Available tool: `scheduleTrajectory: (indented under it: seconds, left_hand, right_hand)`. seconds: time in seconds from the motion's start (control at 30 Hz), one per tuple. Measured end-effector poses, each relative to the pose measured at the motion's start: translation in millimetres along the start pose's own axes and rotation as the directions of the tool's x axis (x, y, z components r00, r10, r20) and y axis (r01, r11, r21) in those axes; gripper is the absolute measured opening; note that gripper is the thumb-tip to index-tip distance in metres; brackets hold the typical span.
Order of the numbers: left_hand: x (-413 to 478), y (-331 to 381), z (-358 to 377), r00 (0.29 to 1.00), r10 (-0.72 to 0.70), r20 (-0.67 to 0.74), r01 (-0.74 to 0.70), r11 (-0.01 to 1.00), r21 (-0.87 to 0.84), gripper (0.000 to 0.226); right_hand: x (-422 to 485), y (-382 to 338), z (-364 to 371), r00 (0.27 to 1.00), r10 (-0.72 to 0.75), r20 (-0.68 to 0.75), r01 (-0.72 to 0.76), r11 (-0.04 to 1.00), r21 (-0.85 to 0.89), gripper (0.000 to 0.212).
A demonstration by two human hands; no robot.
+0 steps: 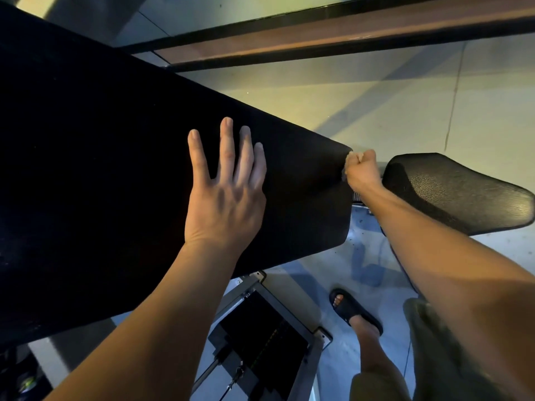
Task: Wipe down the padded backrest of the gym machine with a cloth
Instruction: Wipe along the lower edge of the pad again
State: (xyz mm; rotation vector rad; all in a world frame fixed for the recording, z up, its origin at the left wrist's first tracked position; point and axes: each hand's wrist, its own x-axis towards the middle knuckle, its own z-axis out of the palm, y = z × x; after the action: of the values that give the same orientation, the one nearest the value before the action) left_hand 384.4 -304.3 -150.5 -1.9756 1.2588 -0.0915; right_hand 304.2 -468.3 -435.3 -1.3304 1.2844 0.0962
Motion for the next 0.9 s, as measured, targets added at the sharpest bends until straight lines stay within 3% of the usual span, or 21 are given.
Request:
scheduleTrajectory:
  seconds: [0.1, 0.2, 0.23, 0.27, 0.3, 0.33, 0.4, 0.47, 0.5, 0.57, 0.67, 0.73, 0.8, 0.83, 0.9]
  left_hand:
    - [0.7, 0.7, -0.6, 1.0, 0.0, 0.006, 0.0, 1.0, -0.003, 0.068]
    - [1.3, -0.2, -0.6, 1.0, 0.008, 0.011, -0.007, 1.0, -0.013, 0.068]
    - [0.9, -0.6, -1.1, 1.0, 0.01, 0.014, -0.01, 1.0, -0.019, 0.068]
    - [0.2, -0.7, -1.2, 1.0, 0.009, 0.016, -0.009, 1.0, -0.021, 0.068]
    - [-0.4, -0.6, -0.7, 1.0, 0.006, 0.015, -0.005, 1.0, -0.019, 0.068]
    - [-0.7, 0.0, 0.4, 1.0, 0.004, 0.012, -0.004, 1.0, -0.017, 0.068]
    - [0.1, 1.1, 1.7, 1.0, 0.005, 0.002, -0.005, 1.0, -0.027, 0.067]
    - [1.1, 2.1, 1.4, 1.0, 0.006, -0.007, -0.006, 0.999, -0.04, 0.067]
    - [1.6, 2.6, 1.7, 1.0, 0.003, -0.011, -0.003, 0.999, -0.043, 0.067]
    - [2.7, 4.2, 2.5, 1.0, -0.002, -0.012, 0.002, 0.999, -0.04, 0.067]
    - [3.0, 6.2, 3.0, 1.0, -0.003, -0.01, 0.002, 1.0, -0.025, 0.067]
    - [3.1, 6.6, 4.6, 1.0, -0.007, -0.006, 0.007, 1.0, -0.004, 0.068]
    - [3.9, 6.3, 4.1, 1.0, -0.006, 0.004, 0.006, 1.0, 0.004, 0.069]
    - [3.9, 6.1, 3.3, 1.0, -0.005, 0.011, 0.005, 1.0, 0.004, 0.07]
    - [2.8, 6.2, 3.7, 1.0, -0.013, 0.018, 0.013, 1.0, 0.007, 0.07]
  right_hand:
    - [-45.9, -60.2, 5.0, 0.955, -0.297, 0.004, 0.297, 0.955, -0.004, 0.028]
    - [-97.1, -103.9, 11.0, 0.723, -0.687, 0.078, 0.691, 0.721, -0.053, 0.026]
    - [-100.0, -102.8, 14.8, 0.653, -0.755, 0.055, 0.757, 0.651, -0.057, 0.024]
    - [-95.6, -96.1, 18.4, 0.627, -0.779, 0.008, 0.776, 0.624, -0.089, 0.023]
    - [-83.7, -83.3, 20.3, 0.664, -0.747, -0.04, 0.738, 0.662, -0.131, 0.022]
    - [-65.8, -64.1, 21.8, 0.751, -0.657, -0.073, 0.643, 0.752, -0.147, 0.021]
    - [-34.3, -19.2, 17.3, 0.946, -0.308, -0.1, 0.297, 0.948, -0.113, 0.022]
    - [-17.8, 23.0, 11.5, 0.994, 0.073, -0.076, -0.079, 0.994, -0.079, 0.023]
    - [-16.2, 35.8, 10.9, 0.984, 0.168, -0.06, -0.172, 0.982, -0.073, 0.022]
    - [-21.7, 39.6, 14.9, 0.987, 0.142, -0.075, -0.143, 0.99, -0.01, 0.014]
    - [-64.3, 1.0, 20.8, 0.986, -0.15, -0.07, 0.149, 0.989, -0.021, 0.018]
    - [-105.5, -24.7, 21.6, 0.886, -0.463, 0.03, 0.464, 0.886, -0.016, 0.008]
    - [-131.4, -28.0, 21.4, 0.758, -0.637, 0.141, 0.649, 0.758, -0.069, 0.007]
    - [-128.7, -19.4, 20.7, 0.786, -0.601, 0.141, 0.614, 0.785, -0.077, 0.005]
    - [-105.4, 3.4, 17.9, 0.948, -0.311, 0.074, 0.316, 0.946, -0.075, 0.012]
